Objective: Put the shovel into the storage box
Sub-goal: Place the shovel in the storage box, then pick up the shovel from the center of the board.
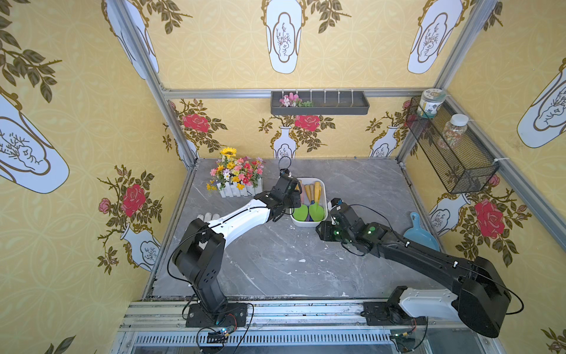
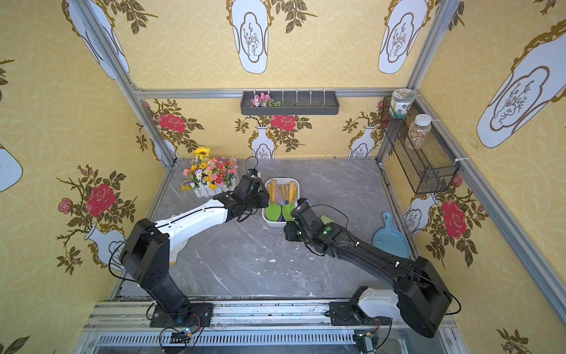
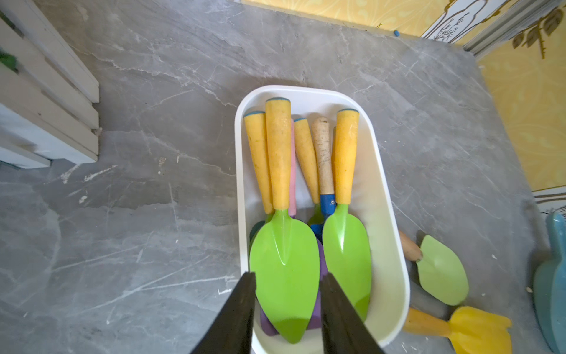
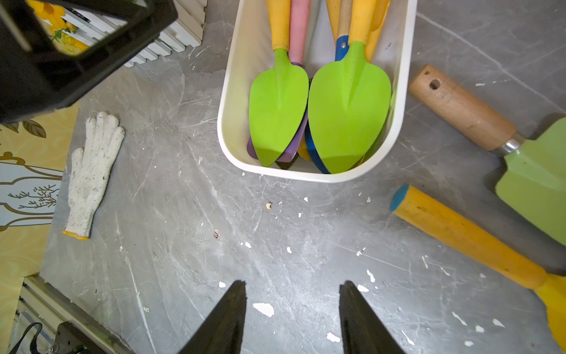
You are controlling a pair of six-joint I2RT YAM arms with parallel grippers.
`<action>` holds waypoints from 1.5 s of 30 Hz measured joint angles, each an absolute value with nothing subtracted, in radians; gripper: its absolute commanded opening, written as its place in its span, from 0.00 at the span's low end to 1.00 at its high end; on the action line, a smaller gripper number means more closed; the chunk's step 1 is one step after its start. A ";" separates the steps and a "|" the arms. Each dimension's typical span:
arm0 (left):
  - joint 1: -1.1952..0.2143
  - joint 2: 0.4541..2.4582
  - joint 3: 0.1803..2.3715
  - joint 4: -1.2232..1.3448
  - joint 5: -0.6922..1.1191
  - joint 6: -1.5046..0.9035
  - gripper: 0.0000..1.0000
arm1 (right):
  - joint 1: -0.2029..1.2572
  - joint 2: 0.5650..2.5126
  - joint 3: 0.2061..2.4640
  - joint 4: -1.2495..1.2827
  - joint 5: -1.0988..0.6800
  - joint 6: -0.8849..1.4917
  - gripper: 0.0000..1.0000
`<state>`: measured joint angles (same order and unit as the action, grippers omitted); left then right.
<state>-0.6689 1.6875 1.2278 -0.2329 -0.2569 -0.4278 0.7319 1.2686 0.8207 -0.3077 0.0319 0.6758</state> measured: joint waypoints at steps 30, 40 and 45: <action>-0.669 1.295 0.765 -0.149 -0.047 -0.584 0.45 | 0.545 1.261 0.889 -0.443 0.009 0.575 0.65; -0.675 1.287 0.702 -0.093 0.010 -0.628 0.45 | 0.430 1.256 0.889 -0.480 -0.023 0.549 0.64; -0.681 1.289 0.681 -0.069 0.030 -0.640 0.45 | 0.371 1.280 0.889 -0.496 -0.033 0.546 0.63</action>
<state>-0.6811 1.2888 0.6807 -0.0689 0.0303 -0.6395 0.3706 1.2800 0.8886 -0.4957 -0.0334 0.5461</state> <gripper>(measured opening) 0.450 0.633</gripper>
